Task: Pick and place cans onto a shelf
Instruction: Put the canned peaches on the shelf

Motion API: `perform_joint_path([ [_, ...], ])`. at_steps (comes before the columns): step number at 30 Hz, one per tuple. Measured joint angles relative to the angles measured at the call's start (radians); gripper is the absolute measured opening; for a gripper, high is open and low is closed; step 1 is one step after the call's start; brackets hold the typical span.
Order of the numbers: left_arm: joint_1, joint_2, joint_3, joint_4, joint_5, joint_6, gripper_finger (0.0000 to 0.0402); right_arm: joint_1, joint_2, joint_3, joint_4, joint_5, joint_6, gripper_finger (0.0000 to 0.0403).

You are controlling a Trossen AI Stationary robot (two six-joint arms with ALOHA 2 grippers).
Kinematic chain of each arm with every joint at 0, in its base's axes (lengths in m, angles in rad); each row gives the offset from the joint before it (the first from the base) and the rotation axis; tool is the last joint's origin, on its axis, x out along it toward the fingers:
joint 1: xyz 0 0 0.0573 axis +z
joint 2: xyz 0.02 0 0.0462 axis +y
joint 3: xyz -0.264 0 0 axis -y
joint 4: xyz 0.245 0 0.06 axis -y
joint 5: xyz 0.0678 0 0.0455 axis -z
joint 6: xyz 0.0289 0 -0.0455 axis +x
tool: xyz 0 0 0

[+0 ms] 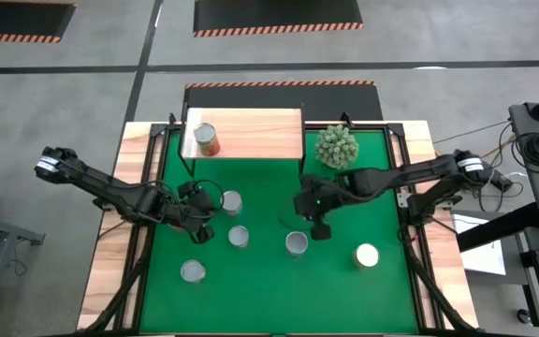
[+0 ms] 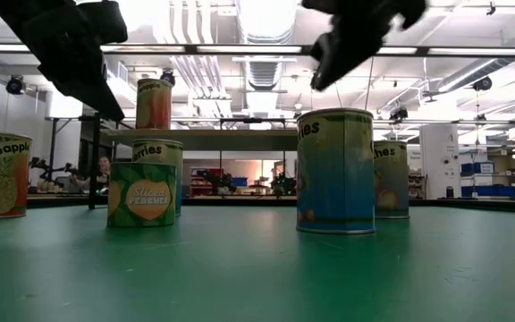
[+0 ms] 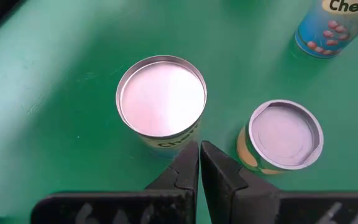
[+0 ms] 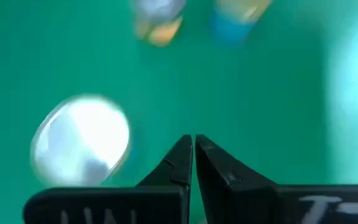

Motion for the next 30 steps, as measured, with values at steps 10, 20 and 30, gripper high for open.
perform_joint_path([
  [10,0.000,0.000,0.000,0.013,0.000,0.000,0.0000,0.127,-0.011,-0.006,-0.074,0.002,0.172,0.0015],
  [20,0.000,0.000,0.000,0.020,0.001,0.000,0.0000,0.127,-0.015,-0.014,-0.303,0.253,0.272,0.0160],
  [30,0.000,0.000,0.000,0.022,0.001,0.001,0.0000,0.063,-0.075,-0.104,-0.319,0.340,0.243,0.0319],
])
